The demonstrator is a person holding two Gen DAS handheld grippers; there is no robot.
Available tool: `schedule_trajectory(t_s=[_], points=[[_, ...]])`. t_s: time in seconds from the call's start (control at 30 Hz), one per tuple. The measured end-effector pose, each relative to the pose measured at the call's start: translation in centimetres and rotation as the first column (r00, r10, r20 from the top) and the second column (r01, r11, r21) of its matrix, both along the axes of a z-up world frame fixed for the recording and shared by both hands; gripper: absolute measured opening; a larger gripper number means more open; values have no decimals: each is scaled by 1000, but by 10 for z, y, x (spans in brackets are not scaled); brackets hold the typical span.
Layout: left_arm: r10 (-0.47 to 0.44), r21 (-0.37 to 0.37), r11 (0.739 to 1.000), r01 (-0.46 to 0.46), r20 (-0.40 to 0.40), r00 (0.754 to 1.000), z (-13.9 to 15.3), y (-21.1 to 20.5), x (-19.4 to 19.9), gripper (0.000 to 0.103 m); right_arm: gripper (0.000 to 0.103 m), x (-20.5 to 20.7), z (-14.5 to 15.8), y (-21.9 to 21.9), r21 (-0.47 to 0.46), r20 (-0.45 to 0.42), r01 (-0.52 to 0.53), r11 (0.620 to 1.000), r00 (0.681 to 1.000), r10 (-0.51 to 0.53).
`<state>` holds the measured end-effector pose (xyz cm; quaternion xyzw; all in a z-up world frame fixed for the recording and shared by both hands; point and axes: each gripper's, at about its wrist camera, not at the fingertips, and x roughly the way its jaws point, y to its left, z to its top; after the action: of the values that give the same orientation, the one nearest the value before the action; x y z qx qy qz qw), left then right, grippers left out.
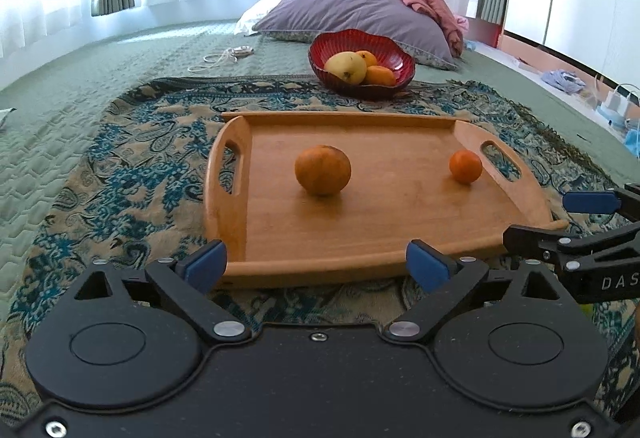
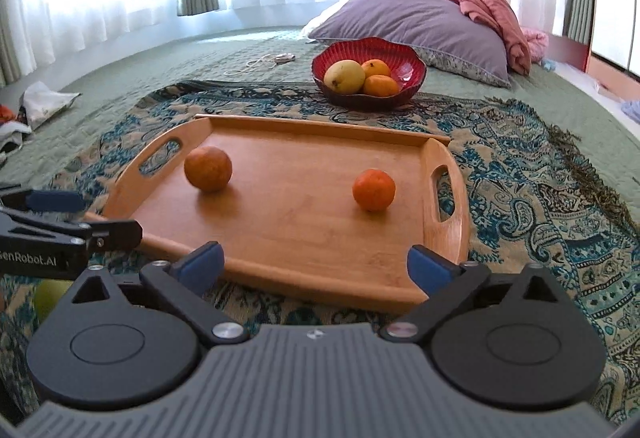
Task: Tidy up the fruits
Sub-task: 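Move the left tool to the large green fruit while the right tool approaches the green apple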
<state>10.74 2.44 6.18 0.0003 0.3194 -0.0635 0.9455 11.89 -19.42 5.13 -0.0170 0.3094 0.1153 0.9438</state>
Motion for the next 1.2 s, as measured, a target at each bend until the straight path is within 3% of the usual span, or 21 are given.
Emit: schedule_trajectory(t_s=[0.47, 0.87, 1.2], points=[[1, 36, 999, -2, 22, 1000, -12, 6, -37, 99, 103, -43, -13, 9, -73, 76, -11, 997, 997, 17], [17, 46, 999, -20, 58, 998, -28, 11, -66, 103, 103, -82, -27, 6, -60, 113, -31, 998, 993, 38], [49, 44, 998, -53, 91, 995, -40, 16, -78, 103, 103, -94, -39, 6, -84, 176, 16, 996, 984, -1]])
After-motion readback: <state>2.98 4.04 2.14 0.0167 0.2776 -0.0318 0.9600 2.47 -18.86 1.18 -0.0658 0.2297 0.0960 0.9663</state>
